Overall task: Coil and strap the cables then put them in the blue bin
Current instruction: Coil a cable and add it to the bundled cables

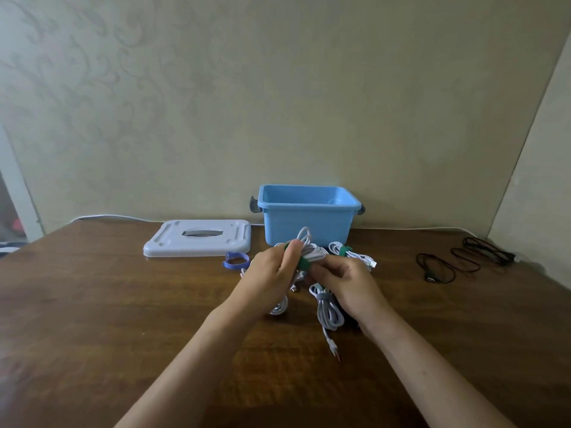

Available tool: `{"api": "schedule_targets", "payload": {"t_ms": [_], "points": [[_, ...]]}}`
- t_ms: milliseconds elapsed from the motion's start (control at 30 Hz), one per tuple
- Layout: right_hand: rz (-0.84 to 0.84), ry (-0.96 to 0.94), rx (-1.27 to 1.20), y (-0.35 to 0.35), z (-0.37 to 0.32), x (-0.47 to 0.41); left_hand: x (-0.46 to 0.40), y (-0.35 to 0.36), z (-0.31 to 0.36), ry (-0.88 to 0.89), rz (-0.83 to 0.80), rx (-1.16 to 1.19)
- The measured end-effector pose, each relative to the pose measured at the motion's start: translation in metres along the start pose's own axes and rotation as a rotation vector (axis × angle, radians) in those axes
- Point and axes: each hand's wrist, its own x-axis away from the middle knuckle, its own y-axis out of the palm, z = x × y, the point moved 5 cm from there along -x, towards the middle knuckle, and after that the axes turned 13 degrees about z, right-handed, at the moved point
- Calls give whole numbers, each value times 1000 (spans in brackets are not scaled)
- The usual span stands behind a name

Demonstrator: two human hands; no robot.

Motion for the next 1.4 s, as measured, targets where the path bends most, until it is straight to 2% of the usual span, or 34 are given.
{"api": "schedule_targets", "payload": {"t_ms": [133,333,533,667,767,1000,1133,1267,1400], "points": [[44,66,-130,0,3,3,1,5,3,-19,-11,4],[44,41,-92,-1,1,0,1,7,2,-63,-11,42],[32,-58,231,-10,3,-12,-3,-13,3,43,108,-173],[-80,-15,159,-3,0,-4,-3,-12,4,94,118,-220],[-78,21,136,-3,1,-3,-4,-13,5,182,139,-279],[-101,75,63,-8,-3,-3,-2,-8,6,53,54,34],[-183,207,-206,-14,2,-5,0,-12,14,62,37,267],[-227,361,-399,-15,6,-5,3,-9,15,25,10,304],[-224,429,-406,-18,13,-8,6,-3,19,44,-50,321]]}}
